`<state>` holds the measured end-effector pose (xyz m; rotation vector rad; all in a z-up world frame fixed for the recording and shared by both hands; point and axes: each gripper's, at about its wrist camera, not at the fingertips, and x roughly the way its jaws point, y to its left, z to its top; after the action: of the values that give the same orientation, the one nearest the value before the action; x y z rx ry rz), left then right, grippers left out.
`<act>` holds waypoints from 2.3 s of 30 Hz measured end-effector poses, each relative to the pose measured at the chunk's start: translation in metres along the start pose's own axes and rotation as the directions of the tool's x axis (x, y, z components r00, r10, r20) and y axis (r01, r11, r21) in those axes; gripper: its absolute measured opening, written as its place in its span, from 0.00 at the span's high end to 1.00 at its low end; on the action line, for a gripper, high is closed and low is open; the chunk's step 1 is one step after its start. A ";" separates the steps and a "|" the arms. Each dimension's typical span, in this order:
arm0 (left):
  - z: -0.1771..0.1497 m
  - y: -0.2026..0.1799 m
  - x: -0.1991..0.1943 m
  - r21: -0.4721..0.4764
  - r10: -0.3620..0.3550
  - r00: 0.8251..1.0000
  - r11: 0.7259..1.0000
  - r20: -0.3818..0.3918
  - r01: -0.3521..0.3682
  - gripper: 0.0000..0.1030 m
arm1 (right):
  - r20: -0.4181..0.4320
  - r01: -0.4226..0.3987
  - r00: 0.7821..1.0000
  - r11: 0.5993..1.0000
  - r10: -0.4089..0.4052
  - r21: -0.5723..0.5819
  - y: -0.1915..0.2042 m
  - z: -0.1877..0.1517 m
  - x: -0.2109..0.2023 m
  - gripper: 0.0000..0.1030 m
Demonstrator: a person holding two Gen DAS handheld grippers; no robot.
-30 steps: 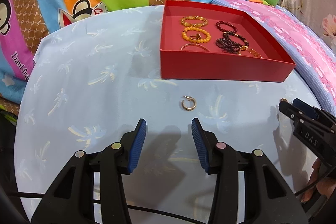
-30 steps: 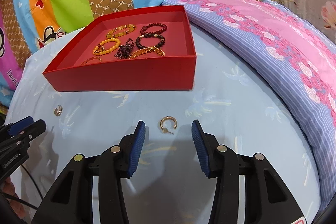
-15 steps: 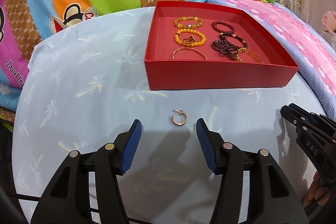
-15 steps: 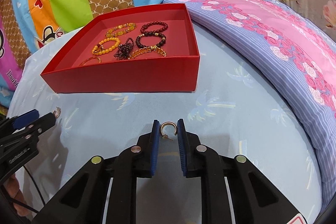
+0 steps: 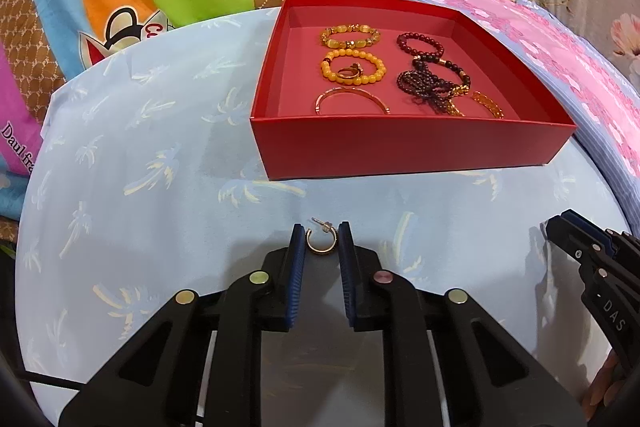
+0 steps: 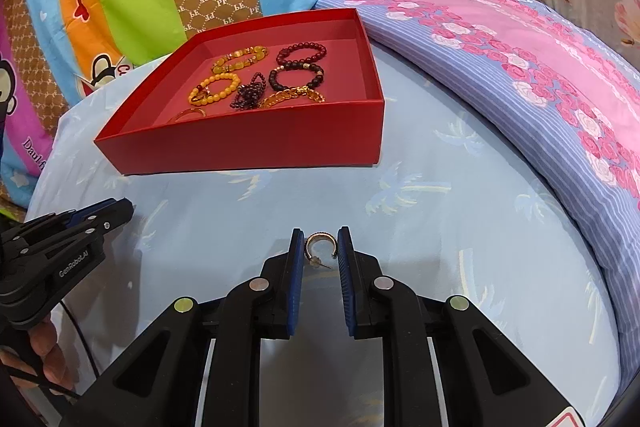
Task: Organize jewelry
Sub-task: 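Grasp the other gold hoop earring with the left tool while the right tool holds its earring, then carry both held earrings over the red box, then open both tools to drop the earrings onto the bracelets in the box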
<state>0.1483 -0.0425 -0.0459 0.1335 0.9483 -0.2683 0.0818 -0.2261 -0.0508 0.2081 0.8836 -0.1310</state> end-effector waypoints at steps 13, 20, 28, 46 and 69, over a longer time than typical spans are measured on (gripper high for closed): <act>0.010 -0.012 -0.044 0.020 -0.060 0.997 0.998 0.050 0.059 0.84 | 0.067 -0.051 0.996 0.999 0.051 -0.012 0.010 0.021 -0.034 0.84; 0.061 -0.020 -0.062 0.044 -0.093 0.988 0.995 0.123 0.088 0.84 | 0.125 -0.069 0.990 0.997 0.071 -0.019 0.010 0.075 -0.041 0.84; 0.122 -0.021 -0.029 0.053 -0.098 0.986 0.994 0.134 0.092 0.84 | 0.128 -0.062 0.990 0.998 0.063 -0.014 0.014 0.137 -0.007 0.84; 0.163 -0.030 0.039 0.071 -0.051 0.996 0.996 0.075 0.046 0.84 | 0.027 -0.041 0.999 0.999 0.041 0.008 0.016 0.173 0.074 0.84; 0.165 -0.036 0.049 0.060 0.033 0.995 0.997 0.095 -0.039 0.54 | 0.041 0.011 0.999 1.000 -0.011 -0.004 0.017 0.175 0.083 0.62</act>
<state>0.2947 -0.1228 0.0096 0.1933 0.8441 -0.2689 0.2688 -0.2531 -0.0052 0.1955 0.8446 -0.1432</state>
